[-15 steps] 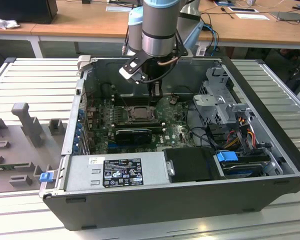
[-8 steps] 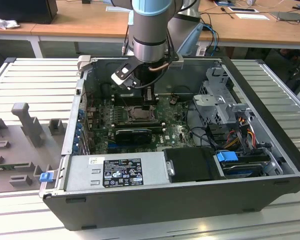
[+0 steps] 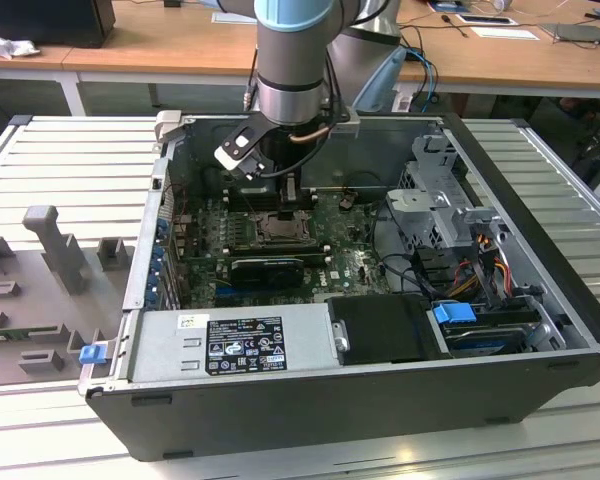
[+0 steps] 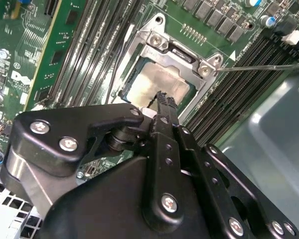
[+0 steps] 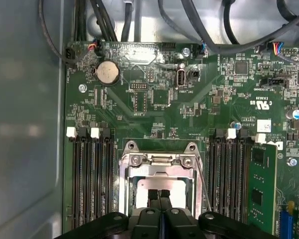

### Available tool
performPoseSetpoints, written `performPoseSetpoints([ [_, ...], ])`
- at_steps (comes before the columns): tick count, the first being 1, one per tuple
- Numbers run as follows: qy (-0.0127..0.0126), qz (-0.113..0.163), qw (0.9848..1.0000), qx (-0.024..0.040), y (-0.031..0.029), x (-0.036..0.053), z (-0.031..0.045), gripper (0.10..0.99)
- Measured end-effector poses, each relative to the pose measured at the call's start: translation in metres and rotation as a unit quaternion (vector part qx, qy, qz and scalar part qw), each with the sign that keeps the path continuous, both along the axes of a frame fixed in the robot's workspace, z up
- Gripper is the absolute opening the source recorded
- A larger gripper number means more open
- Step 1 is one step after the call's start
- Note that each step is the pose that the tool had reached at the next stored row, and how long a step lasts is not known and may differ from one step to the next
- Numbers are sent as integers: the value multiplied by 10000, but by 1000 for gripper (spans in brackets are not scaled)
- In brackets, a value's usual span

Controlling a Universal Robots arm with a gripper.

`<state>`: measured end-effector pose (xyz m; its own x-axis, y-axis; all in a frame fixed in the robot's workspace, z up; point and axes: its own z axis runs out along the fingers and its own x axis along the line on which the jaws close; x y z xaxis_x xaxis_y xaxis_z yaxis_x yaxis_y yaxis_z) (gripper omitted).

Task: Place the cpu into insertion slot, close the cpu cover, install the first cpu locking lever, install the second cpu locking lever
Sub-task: 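Close the cpu cover, then install the first cpu locking lever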

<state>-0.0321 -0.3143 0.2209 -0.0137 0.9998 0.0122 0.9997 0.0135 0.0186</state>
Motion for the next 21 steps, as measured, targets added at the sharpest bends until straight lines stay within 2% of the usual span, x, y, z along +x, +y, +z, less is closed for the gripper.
performPoseSetpoints([
  [9, 0, 1, 10000, 0, 0, -51, 0, 106],
  [13, 0, 0, 10000, -2, 0, -51, 40, 106],
  [17, 0, 0, 10000, -6, 0, -51, 103, 106],
  [21, 0, 0, 10000, -16, 0, -51, 213, 106],
])
